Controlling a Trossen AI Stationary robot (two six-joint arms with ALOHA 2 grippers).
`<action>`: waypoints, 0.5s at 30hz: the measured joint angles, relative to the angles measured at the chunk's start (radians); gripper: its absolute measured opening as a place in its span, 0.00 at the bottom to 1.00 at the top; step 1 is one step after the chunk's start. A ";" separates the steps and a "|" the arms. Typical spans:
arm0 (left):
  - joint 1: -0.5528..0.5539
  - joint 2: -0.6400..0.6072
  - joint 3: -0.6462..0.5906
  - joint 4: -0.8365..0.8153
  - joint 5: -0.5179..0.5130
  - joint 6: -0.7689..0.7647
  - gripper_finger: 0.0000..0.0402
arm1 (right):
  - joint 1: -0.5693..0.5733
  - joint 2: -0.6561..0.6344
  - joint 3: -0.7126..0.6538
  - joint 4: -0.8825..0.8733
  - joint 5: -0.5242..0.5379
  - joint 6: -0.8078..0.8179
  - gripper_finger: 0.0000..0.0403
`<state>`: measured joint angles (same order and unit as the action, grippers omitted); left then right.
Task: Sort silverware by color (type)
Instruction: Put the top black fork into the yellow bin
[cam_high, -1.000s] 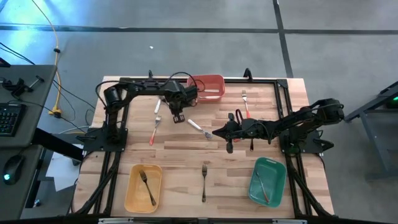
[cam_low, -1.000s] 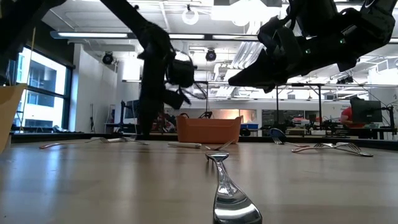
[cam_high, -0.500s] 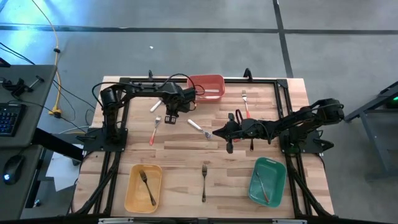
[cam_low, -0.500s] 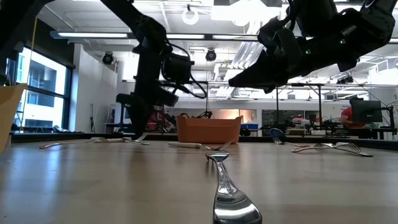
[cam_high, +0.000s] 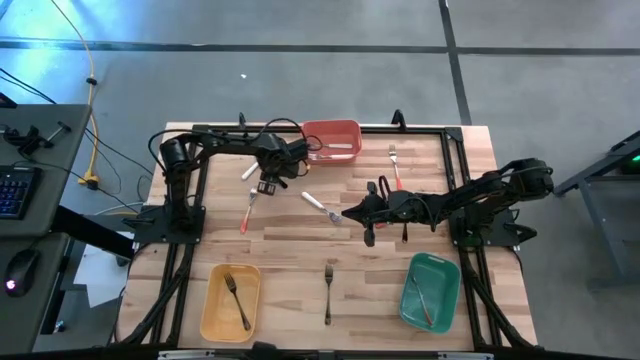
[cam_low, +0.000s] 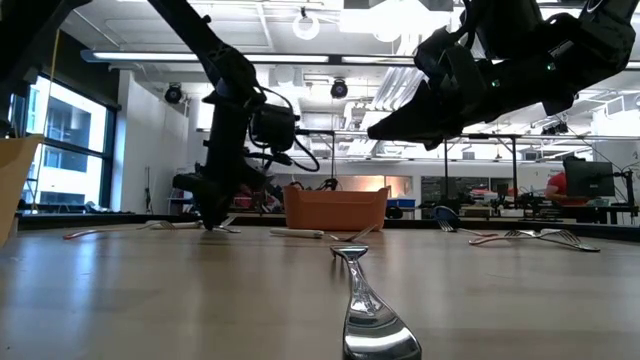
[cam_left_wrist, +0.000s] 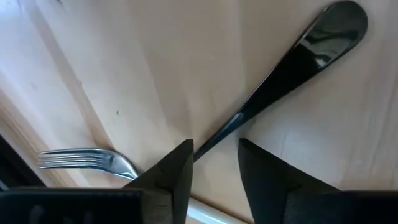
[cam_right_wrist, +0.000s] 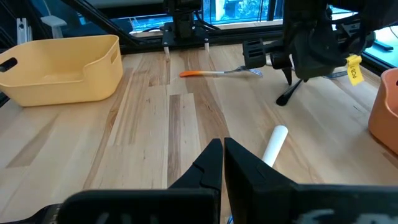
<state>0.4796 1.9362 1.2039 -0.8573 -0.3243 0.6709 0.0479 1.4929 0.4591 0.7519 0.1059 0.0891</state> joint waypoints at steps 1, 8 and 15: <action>0.003 0.000 -0.004 0.004 0.000 0.008 0.27 | 0.000 0.000 0.000 0.000 0.000 0.000 0.00; 0.006 -0.004 -0.043 0.043 0.009 0.093 0.13 | 0.000 0.000 0.000 0.000 0.000 0.000 0.00; -0.005 -0.001 -0.026 0.023 -0.009 0.119 0.02 | 0.000 0.000 0.000 0.000 0.000 0.000 0.00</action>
<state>0.4745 1.9354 1.1776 -0.8341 -0.3332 0.7902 0.0475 1.4929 0.4591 0.7521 0.1059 0.0891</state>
